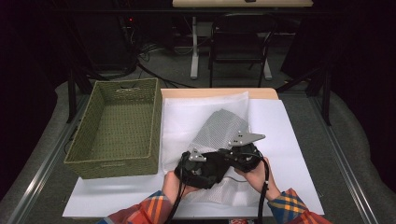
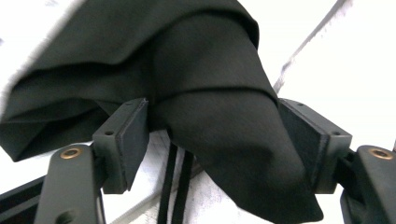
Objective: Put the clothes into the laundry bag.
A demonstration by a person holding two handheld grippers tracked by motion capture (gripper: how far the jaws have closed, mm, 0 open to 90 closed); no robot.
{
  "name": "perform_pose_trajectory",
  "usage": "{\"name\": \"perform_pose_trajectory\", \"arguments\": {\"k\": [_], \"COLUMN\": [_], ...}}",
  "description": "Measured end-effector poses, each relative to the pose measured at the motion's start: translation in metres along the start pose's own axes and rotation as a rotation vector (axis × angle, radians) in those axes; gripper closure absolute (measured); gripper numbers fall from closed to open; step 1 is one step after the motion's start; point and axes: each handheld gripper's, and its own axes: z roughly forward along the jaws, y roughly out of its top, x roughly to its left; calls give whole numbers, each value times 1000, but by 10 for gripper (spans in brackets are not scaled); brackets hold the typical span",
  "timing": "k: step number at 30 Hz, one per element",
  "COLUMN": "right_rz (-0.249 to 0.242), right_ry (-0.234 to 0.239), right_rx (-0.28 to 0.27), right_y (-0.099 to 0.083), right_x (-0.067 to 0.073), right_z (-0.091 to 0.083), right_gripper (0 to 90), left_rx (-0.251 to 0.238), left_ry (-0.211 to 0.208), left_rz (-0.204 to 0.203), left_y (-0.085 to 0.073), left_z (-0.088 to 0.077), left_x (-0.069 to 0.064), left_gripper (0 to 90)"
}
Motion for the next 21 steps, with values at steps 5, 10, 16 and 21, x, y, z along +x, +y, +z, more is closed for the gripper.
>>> {"name": "perform_pose_trajectory", "arguments": {"k": [5, 10, 16, 21], "right_rz": [-3, -1, 0, 2], "right_ry": [3, 6, 3, 6], "right_rx": [4, 3, -10, -17], "right_y": [0, 0, 2, 4], "right_x": [0, 1, 0, 2], "right_z": [1, 1, 1, 0], "right_gripper": [886, 886, 886, 887], "left_rx": [-22, -44, -57, -71], "left_ry": [-9, -12, 0, 11], "left_rz": [-35, -45, -35, -62], "left_y": [-5, -3, 3, 7], "left_z": [12, 14, 13, 15], "left_x": [6, 12, 16, 24], "left_gripper": [566, 776, 798, 797]}}
